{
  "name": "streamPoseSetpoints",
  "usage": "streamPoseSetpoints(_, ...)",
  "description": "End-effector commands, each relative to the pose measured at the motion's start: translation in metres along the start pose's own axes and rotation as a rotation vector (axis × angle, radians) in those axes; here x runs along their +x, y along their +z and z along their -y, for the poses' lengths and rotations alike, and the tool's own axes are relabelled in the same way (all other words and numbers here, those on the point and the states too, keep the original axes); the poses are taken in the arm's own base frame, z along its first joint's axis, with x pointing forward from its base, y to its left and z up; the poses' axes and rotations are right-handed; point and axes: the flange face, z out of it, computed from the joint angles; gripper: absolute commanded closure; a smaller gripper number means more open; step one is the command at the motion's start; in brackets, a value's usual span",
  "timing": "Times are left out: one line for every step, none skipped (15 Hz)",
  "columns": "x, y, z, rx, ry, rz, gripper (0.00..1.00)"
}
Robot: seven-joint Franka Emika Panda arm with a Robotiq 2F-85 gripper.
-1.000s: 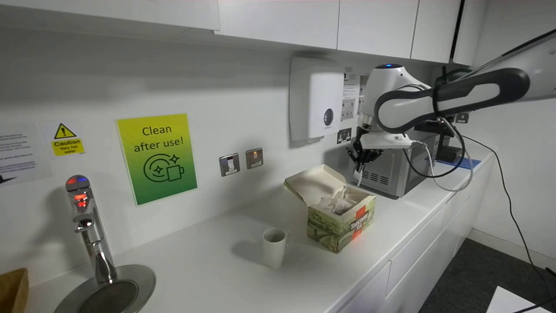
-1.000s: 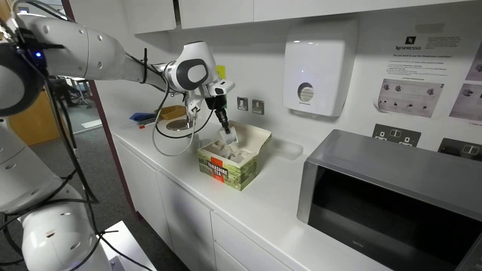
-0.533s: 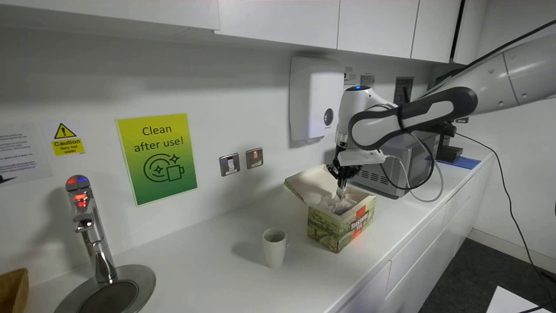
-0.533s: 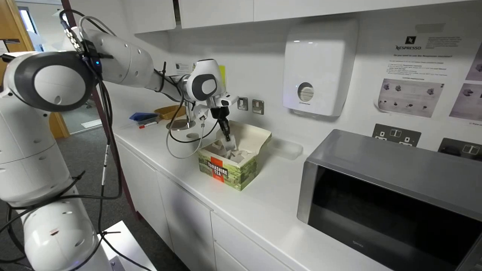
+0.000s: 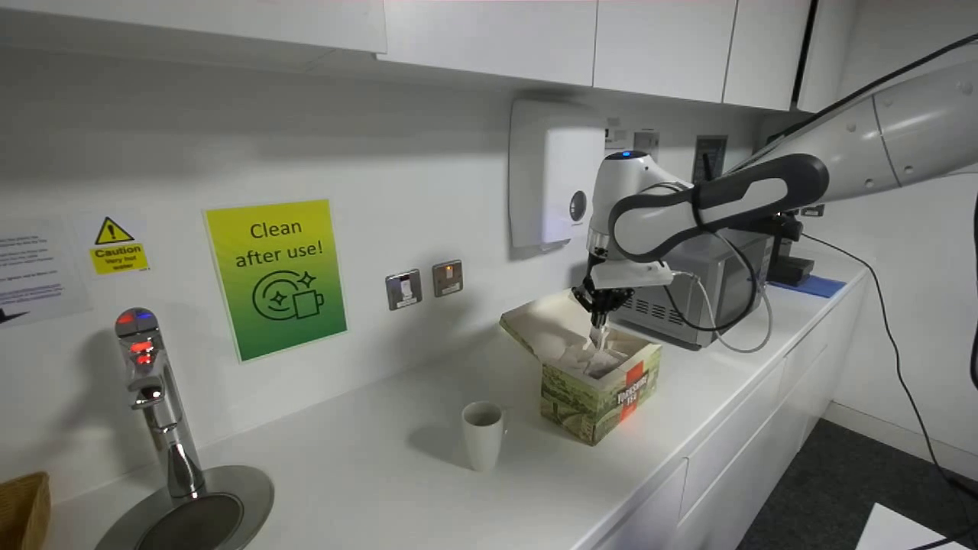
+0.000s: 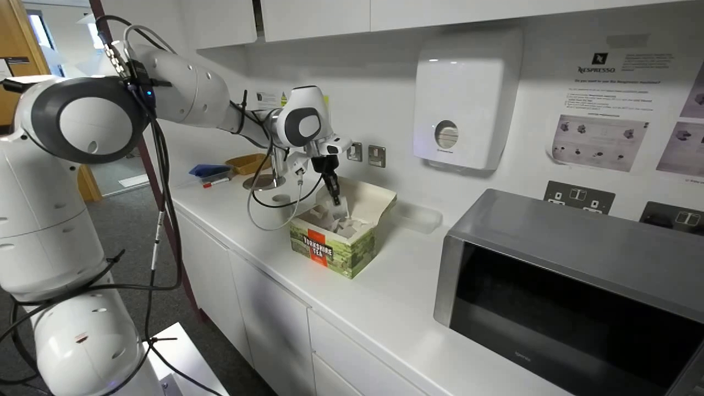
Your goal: Pick up the tea bag from the white mug and put it in the green box
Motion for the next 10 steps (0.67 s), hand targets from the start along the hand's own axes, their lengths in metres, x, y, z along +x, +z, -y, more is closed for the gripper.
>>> streamPoseSetpoints(-0.014,-0.028,-0.006,-0.008,-0.020,-0.045,1.00)
streamPoseSetpoints(-0.019,-0.032,-0.005,-0.006,-0.029,-0.050,1.00)
streamPoseSetpoints(-0.023,-0.034,-0.004,-0.003,-0.035,-0.053,1.00)
streamPoseSetpoints(-0.027,-0.034,-0.003,-0.003,-0.038,-0.052,1.00)
streamPoseSetpoints(-0.031,-0.033,-0.003,-0.002,-0.041,-0.047,1.00)
streamPoseSetpoints(-0.035,-0.032,-0.003,-0.002,-0.043,-0.043,1.00)
streamPoseSetpoints(-0.039,-0.028,-0.004,-0.003,-0.044,-0.035,1.00)
streamPoseSetpoints(-0.041,-0.025,-0.005,-0.007,-0.043,-0.028,1.00)
streamPoseSetpoints(-0.043,-0.020,-0.006,-0.011,-0.042,-0.018,1.00)
streamPoseSetpoints(-0.046,-0.016,-0.008,-0.014,-0.042,-0.008,1.00)
